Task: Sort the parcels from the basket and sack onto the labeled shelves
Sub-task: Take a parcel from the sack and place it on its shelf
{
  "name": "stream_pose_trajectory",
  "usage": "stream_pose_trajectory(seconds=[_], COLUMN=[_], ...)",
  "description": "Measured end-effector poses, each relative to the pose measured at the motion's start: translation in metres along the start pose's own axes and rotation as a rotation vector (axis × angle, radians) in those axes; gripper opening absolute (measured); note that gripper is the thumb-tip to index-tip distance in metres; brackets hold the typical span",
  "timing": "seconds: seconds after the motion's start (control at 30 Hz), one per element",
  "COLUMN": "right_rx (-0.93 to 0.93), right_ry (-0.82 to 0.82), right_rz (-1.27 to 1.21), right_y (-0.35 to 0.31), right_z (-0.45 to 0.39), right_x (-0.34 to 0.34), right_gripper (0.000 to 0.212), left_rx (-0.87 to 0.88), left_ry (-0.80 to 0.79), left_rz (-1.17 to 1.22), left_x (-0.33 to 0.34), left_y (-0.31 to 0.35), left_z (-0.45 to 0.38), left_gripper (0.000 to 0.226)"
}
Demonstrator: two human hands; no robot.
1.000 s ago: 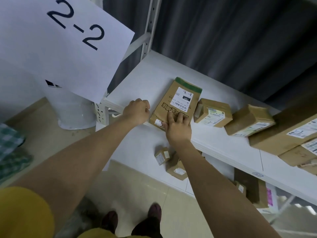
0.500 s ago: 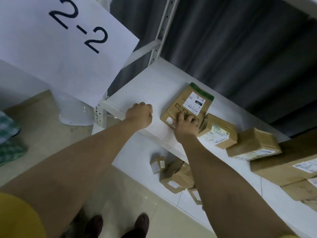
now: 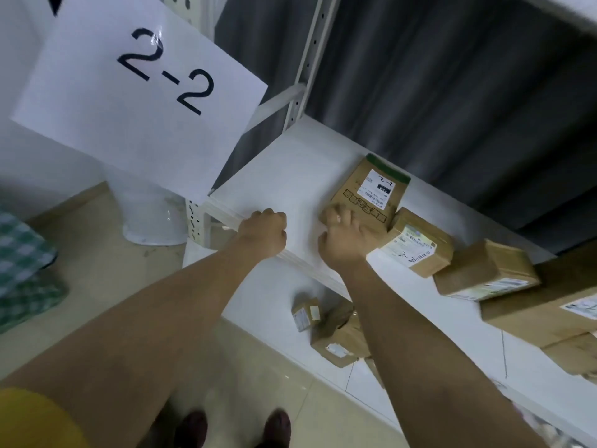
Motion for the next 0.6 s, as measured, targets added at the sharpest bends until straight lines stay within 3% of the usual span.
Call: stream_pose_trajectory(seconds=[0.37, 0.6], right_rx=[-0.497, -0.699], right_ry=[0.073, -0.161], right_rz=[-0.233, -0.240], right_y=[-0.044, -0.080], right_z=[0.105, 0.181], right_x=[0.011, 0.057], right_gripper=[0.038, 0.031], left_rx=[-0.230, -0.571], left_ry=[0.147, 0.132], left_rz=[0.076, 0.176], left_x=[0.006, 0.066], left_y=[-0.002, -0.035], left_z=[0.093, 0.235], left_gripper=[0.023, 0.031])
Point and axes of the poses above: each hand's wrist, its own z-axis away from the middle knuckle, its own x-axis out of the palm, y = z × x, the point moved 8 cm from there along -z, towards the middle knuckle, and after that the axes turned 4 degrees about x, right-handed, at the moved point
